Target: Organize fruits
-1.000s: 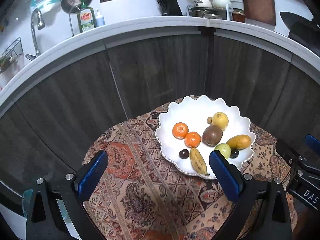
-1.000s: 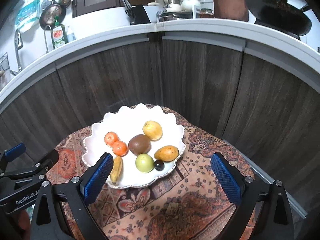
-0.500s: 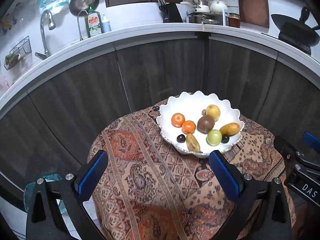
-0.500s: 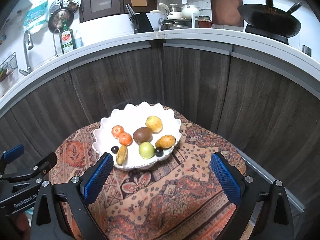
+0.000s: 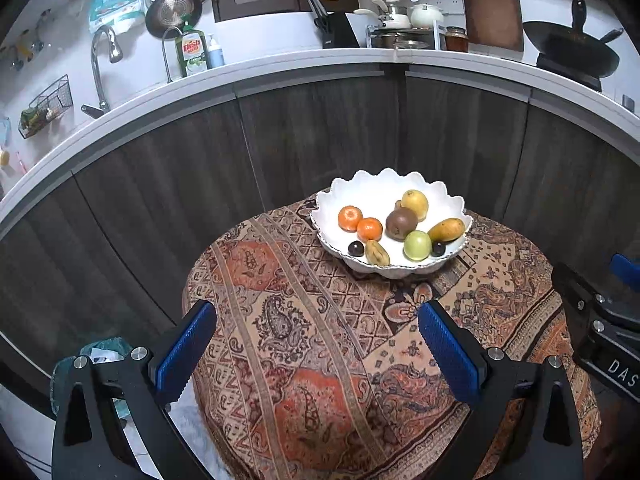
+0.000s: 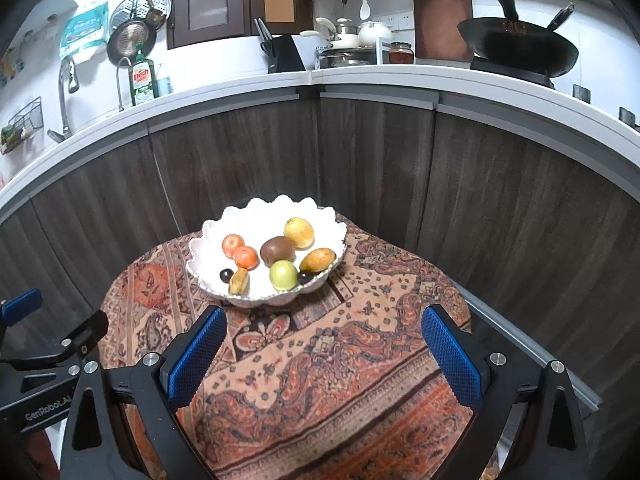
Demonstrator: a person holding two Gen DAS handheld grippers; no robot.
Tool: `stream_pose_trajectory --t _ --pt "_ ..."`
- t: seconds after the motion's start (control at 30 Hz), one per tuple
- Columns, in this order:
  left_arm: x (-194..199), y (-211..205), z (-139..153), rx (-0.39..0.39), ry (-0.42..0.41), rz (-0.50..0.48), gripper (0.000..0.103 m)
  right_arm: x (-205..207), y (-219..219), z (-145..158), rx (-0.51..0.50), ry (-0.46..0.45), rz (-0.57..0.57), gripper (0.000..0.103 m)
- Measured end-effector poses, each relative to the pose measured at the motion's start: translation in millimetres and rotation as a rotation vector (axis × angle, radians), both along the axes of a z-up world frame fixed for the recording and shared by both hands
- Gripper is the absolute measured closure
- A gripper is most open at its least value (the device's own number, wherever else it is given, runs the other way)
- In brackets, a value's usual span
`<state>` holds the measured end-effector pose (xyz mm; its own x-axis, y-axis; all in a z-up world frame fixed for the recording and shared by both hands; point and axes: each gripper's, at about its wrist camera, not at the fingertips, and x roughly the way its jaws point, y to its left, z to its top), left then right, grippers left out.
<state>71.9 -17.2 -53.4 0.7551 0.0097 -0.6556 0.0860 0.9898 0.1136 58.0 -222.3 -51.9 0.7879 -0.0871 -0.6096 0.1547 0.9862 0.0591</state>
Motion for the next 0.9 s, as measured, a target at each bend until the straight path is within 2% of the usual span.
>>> stream_pose_trajectory --t 0.47,0.9 --pt "-47 7 1 -0.009 -0.051 0.035 0.0 -44 2 4 0.008 -0.05 -0.002 0.004" --pt "-65 10 12 -0.015 -0.085 0.044 0.0 -64 7 16 -0.003 -0.089 0.008 0.004"
